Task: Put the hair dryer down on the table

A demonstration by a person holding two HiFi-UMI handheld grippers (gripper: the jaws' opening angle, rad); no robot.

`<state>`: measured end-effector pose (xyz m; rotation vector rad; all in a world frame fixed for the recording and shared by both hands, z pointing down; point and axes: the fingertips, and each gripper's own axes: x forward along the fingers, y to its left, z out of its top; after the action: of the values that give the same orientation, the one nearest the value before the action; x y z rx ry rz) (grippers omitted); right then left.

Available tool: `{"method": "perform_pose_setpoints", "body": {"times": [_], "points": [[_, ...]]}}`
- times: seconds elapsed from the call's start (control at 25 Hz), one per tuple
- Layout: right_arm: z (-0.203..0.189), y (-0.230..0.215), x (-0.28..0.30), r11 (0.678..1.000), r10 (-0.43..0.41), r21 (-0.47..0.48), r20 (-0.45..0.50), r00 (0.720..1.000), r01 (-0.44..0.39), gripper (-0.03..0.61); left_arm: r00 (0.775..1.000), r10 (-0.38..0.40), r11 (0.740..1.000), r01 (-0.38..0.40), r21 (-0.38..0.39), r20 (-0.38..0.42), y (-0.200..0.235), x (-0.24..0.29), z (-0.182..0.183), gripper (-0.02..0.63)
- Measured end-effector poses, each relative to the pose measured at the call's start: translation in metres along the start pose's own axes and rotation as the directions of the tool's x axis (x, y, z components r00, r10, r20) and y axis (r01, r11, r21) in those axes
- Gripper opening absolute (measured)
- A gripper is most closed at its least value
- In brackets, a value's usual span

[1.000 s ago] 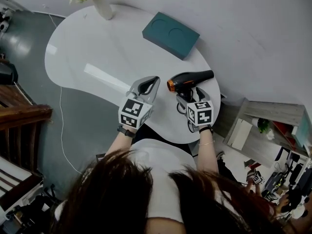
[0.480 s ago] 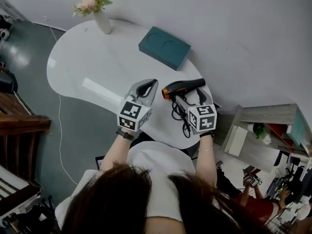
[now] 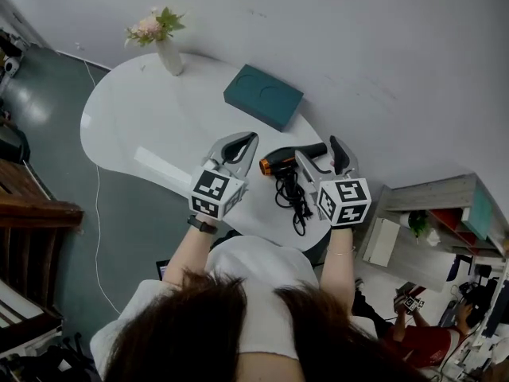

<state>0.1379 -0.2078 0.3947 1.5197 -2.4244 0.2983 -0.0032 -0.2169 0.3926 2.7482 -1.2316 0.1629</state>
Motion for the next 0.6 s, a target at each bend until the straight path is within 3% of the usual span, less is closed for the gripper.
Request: {"method": "perform_pose_setpoints", "body": {"times": [0.16,0.36,0.6], "points": [[0.033,0.002,-0.013,1.0,0.027,0.008,0.095,0.995,-0.028,0.383,0.999,-0.008,1.0,0.008,0.017,0.034,-0.003,0.001,0.02,0.058],[0.06,0.009,-0.028,0.998,0.051,0.012,0.193,0.98,-0.054,0.267,0.997,-0.024,0.999,0.021,0.032,0.068,-0.008,0.0,0.041,0.058],[0.068,0.005,-0.037,0.997,0.046,0.056,0.254,0.966,-0.062,0.178,0.995,-0.047,0.999,0.044,0.032,0.085,-0.014,0.0,0.051,0.058]]}}
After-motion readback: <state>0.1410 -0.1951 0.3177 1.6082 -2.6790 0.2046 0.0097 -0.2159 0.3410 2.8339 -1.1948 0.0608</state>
